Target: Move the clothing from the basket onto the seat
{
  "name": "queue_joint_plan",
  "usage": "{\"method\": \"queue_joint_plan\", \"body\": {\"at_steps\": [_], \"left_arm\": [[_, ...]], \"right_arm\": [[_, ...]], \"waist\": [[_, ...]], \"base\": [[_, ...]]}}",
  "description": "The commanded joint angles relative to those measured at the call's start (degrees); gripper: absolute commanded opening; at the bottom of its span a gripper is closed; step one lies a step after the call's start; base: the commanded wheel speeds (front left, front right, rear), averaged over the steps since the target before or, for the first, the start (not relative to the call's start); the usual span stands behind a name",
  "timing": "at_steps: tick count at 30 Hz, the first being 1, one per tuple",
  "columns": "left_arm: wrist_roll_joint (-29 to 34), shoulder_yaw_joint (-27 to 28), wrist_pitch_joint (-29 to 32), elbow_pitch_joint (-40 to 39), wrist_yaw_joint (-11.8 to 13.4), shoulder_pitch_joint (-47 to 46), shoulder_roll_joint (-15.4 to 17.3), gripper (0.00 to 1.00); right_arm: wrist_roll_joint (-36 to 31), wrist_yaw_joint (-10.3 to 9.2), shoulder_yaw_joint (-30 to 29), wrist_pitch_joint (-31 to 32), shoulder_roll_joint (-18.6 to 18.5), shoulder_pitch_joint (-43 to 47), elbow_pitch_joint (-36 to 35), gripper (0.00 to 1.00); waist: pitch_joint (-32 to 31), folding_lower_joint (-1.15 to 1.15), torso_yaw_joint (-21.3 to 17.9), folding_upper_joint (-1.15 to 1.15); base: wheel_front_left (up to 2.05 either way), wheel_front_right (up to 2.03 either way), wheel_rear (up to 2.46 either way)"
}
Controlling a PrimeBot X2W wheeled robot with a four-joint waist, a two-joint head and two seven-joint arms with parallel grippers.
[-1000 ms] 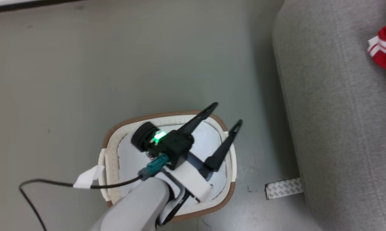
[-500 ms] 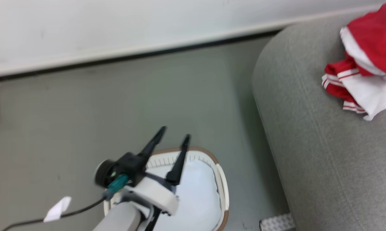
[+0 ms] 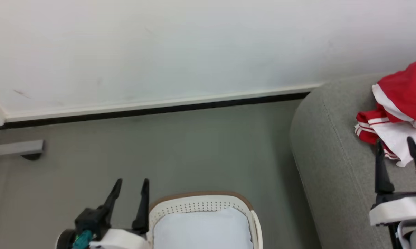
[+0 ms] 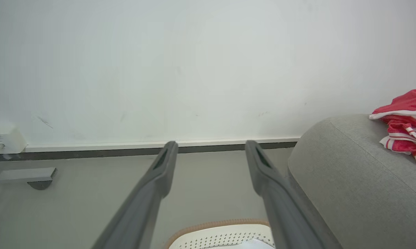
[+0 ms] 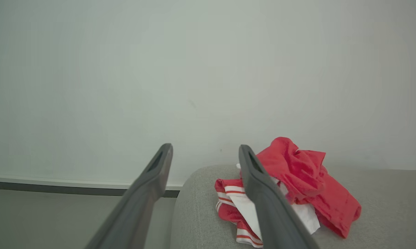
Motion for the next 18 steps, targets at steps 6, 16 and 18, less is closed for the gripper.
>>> {"method": "queue_joint_plan", "body": {"at_steps": [6,16,18], "left_arm": [[2.5,5.6,0.0,1.1,-1.3,6.1,-1.8,1.00],[6.0,13.1,0.0,1.7,-6.4,11.7,-5.2,1.00],[6.8,14.3,0.0,1.9,-7.3,12.1,-5.7,1.00]], "right_arm": [[0.9,-0.13,4.4,0.0,2.1,7.2,-2.3,1.00],[2.9,-0.12,7.5,0.0,2.6,13.6,-0.7,1.00],[2.4,-0.13,7.9,0.0,2.6,14.2,0.0,1.00]], "waist": [[-4.4,0.02,1.9,0.00],[-7.4,0.02,1.9,0.00],[-7.6,0.02,1.7,0.00]], "base": [[0.00,0.00,0.00],[0.00,0.00,0.00],[0.00,0.00,0.00]]}}
